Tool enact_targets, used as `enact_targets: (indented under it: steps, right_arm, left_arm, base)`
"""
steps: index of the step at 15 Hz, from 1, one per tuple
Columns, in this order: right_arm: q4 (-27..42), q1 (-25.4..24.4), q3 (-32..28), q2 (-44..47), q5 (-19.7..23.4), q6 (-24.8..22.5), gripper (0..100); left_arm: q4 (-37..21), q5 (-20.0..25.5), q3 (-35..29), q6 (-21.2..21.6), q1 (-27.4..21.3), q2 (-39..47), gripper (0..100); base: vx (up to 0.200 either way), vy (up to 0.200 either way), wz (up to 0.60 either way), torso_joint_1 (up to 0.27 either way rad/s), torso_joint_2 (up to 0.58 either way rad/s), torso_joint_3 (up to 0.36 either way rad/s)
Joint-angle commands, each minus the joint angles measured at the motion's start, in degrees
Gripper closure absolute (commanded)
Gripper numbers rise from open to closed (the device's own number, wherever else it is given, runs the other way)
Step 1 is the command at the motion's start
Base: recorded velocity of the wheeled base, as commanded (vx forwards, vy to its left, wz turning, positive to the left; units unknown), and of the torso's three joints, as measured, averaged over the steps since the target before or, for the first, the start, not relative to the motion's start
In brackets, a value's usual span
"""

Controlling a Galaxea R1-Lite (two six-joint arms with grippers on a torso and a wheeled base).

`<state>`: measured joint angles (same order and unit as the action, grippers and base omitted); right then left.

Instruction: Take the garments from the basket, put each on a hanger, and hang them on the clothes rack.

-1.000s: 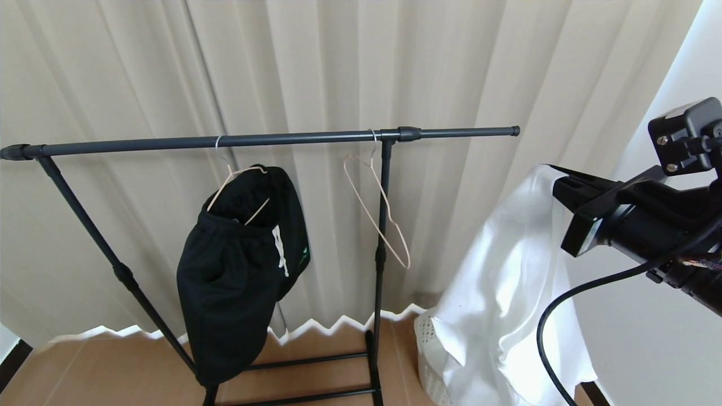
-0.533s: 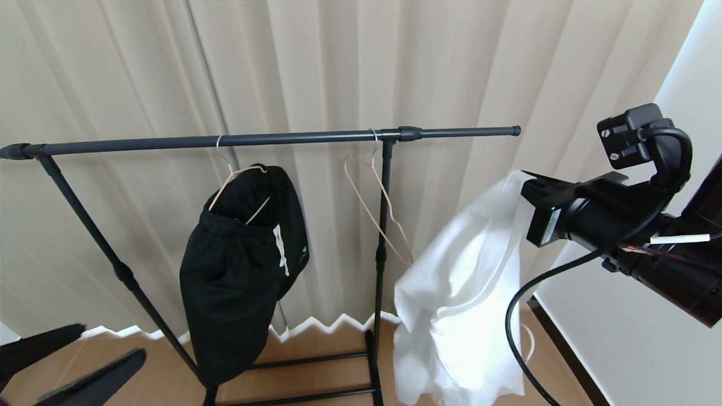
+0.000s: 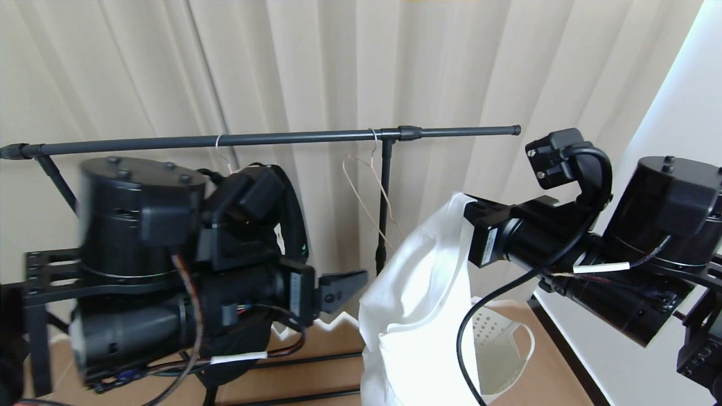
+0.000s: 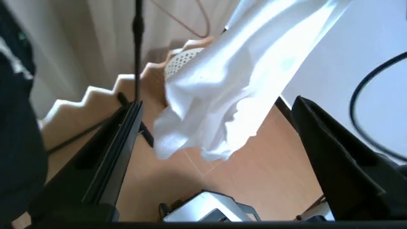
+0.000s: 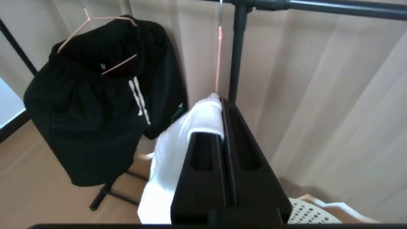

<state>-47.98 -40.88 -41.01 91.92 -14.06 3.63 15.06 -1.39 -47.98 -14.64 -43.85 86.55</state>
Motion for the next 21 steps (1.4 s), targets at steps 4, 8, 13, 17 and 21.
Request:
enact_targets:
  steps: [4,8,13,17,21]
  right_arm:
    - [0.1,-3.2,-0.4,2.2,-0.4,1.0,100]
    - [-0.2,-3.3,-0.6,2.1,-2.8,0.9,100]
    - [-0.3,-4.1,-0.5,2.0,-3.5,0.8,100]
    - [-0.3,-4.1,-0.6,1.4,-3.8,0.8,100]
    - [-0.4,-4.0,-0.7,1.3,-3.9,0.8,100]
  left_arm:
    - [2.8,-0.7,-8.4,-0.3,-6.9,14.7,0]
    - [3.1,-7.0,-14.3,-5.0,-8.6,19.8,0]
    - [3.2,-14.1,-20.1,-6.3,-9.6,23.9,0]
    - [3.3,-18.8,-21.0,-6.3,-9.5,25.0,0]
    - [3.3,-21.5,-20.0,-7.1,-9.1,25.1,0]
  base:
    - [0.000,0.000,0.00,0.000,0.00,0.000]
    - [0.000,0.000,0.00,0.000,0.00,0.000]
    - [0.000,0.000,0.00,0.000,0.00,0.000]
    - [0.000,0.000,0.00,0.000,0.00,0.000]
    - [0.000,0.000,0.00,0.000,0.00,0.000]
